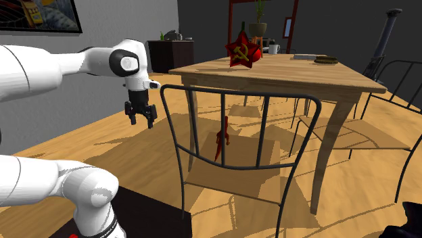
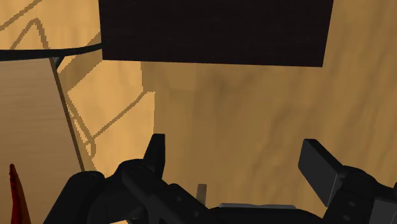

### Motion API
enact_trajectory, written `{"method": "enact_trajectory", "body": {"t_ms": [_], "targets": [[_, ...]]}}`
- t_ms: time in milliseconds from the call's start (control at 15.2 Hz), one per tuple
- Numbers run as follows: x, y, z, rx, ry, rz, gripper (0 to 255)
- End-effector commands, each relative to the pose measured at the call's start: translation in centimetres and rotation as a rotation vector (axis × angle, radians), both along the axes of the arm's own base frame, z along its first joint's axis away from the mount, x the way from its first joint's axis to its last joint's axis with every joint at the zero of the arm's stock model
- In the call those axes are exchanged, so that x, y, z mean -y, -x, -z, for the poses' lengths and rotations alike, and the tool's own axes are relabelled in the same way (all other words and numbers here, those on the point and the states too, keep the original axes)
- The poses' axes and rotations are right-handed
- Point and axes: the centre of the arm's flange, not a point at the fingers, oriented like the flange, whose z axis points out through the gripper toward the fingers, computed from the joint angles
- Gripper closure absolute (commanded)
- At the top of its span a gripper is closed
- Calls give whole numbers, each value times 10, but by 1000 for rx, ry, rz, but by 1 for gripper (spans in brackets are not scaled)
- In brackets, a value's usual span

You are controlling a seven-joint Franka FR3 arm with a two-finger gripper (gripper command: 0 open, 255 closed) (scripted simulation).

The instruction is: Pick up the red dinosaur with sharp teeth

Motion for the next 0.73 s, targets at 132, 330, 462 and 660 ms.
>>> {"method": "enact_trajectory", "body": {"t_ms": [132,330,462,660], "targets": [[21,-9,11,22,-3,-4,0],[53,-23,26,54,-8,-10,0],[74,-32,36,76,-11,-14,0],[106,-47,51,108,-16,-20,0]]}}
